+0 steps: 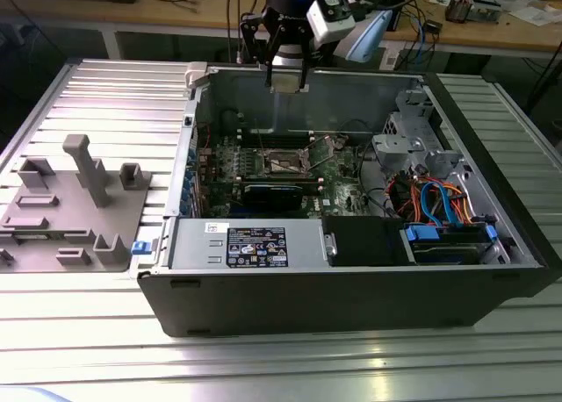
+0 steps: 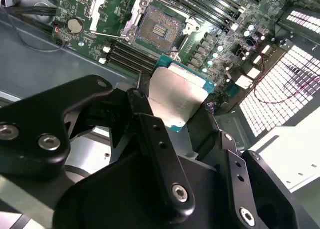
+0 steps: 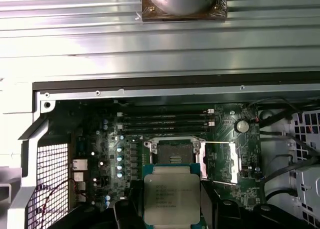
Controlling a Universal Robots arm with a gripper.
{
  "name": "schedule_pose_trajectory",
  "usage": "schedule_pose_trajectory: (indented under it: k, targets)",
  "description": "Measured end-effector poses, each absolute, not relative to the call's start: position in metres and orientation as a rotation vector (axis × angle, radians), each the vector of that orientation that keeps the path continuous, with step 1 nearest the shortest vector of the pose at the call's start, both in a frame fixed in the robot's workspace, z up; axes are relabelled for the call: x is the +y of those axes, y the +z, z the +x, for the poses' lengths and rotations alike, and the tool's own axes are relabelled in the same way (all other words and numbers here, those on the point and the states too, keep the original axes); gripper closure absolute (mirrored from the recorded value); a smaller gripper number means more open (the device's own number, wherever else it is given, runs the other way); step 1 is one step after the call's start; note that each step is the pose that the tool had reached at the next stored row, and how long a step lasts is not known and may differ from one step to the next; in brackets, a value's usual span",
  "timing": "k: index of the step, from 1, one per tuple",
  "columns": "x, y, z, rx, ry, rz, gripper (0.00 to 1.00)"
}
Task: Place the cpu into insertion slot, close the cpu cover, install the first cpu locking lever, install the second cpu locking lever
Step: 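Place the cpu into insertion slot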
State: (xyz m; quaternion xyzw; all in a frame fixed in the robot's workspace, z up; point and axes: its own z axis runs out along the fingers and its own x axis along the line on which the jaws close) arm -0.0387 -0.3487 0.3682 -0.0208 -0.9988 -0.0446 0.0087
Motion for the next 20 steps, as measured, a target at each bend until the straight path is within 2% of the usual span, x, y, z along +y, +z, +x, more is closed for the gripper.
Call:
schedule_pose_trajectory:
  k: [20]
  targets:
    - [-0.3487,0.3673,-0.0387,-3.111,-0.137,-0.338,0.46]
